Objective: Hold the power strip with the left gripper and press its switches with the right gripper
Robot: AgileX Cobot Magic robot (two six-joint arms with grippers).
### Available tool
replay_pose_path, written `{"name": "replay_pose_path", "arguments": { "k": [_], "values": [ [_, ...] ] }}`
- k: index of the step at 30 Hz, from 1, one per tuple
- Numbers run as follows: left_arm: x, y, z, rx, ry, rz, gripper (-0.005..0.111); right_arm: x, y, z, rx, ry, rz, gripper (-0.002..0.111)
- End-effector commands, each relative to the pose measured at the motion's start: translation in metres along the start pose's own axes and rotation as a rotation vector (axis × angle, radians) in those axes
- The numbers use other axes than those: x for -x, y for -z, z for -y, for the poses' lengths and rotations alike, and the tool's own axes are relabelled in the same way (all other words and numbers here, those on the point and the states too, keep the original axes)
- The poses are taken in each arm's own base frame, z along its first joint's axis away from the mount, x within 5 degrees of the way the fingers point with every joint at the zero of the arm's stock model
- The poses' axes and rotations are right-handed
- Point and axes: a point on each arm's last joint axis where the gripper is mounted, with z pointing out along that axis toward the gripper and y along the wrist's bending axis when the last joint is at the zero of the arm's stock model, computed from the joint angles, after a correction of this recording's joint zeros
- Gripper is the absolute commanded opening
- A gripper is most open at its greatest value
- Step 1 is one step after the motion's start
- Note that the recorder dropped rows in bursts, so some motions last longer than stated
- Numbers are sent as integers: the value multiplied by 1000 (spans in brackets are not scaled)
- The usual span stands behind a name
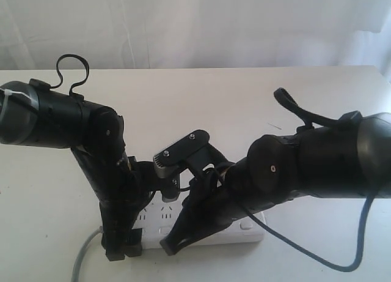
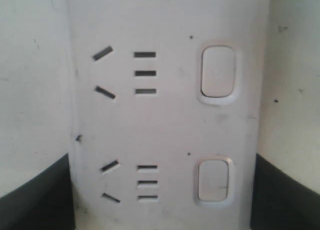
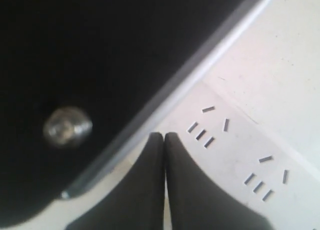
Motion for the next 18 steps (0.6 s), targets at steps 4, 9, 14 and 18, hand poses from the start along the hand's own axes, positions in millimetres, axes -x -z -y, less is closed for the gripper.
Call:
{"name": "replay_pose_path", "arguments": {
  "k": [4, 9, 14, 18],
  "values": [
    [-7, -17, 5, -59, 3, -57, 0, -8, -10, 0, 9, -5, -59, 0],
    [-7, -17, 5, -59, 3, -57, 0, -11, -13, 1, 8, 16, -79, 0],
    [-7, -17, 5, -59, 3, -57, 0, -16, -12, 2, -4, 50, -134, 0],
    [-7, -17, 5, -59, 3, -57, 0, -27, -17, 7, -44, 71, -246, 0]
  ]
}}
